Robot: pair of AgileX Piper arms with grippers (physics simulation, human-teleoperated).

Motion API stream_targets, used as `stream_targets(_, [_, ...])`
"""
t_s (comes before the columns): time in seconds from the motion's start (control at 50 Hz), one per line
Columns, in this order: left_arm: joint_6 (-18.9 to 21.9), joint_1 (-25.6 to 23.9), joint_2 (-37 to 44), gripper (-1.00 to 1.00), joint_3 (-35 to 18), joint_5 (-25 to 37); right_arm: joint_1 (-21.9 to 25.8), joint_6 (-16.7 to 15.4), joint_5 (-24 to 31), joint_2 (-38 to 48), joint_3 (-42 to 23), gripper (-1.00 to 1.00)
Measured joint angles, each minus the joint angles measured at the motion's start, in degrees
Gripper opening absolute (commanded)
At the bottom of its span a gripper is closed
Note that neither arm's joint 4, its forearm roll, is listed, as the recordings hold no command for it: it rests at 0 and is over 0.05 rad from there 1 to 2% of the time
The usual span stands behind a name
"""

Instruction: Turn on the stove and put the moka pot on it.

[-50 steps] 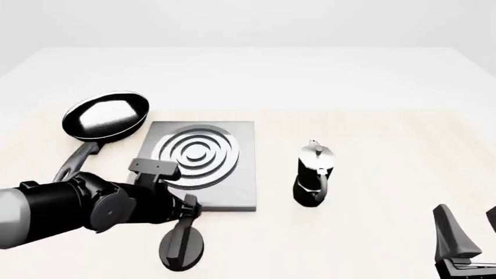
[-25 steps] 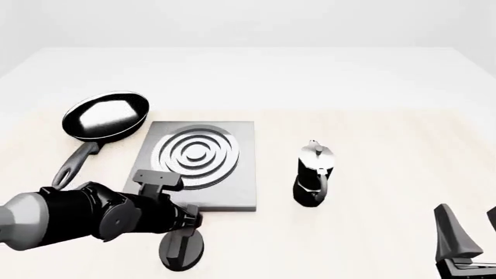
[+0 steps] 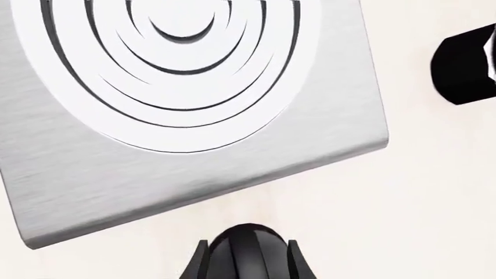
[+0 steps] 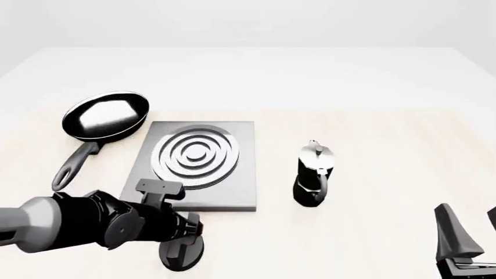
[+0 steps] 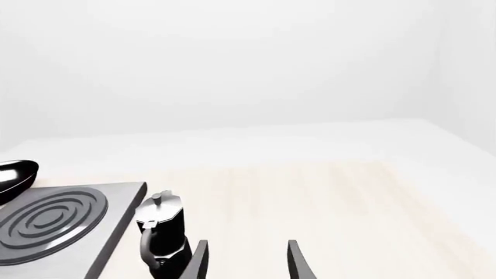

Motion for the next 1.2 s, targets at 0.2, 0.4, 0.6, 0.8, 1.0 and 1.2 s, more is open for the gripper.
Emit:
stream_targets(0.2, [1.00, 1.19, 0.67, 1.00, 0.35, -0.87, -0.01, 0.04, -0.03, -0.02, -0.02, 1.00])
stream_targets(0.4, [2.74, 2.97, -0.41, 1.00, -0.26, -0.29, 0.03, 0.00, 0.03, -0.02, -0.04, 1.00])
stream_targets(0.6, [4.46, 4.98, -0.74, 1.00, -0.50, -0.47, 0.08, -0.04, 0.16, -0.01, -0.05, 1.00])
stream_targets(0.8, [5.30, 7.39, -0.49, 1.00, 0.27, -1.74, 0.09, -0.05, 0.31, 0.03, -0.05, 1.00])
stream_targets(1.0, [5.49, 9.34, -1.05, 1.00, 1.70, -2.67, 0.13, -0.21, 0.56, 0.17, -0.08, 1.00])
stream_targets(1.2, [10.32, 11.72, -8.71, 1.00, 1.54, -1.47, 0.90, -2.54, 2.12, 0.95, -1.87, 1.00])
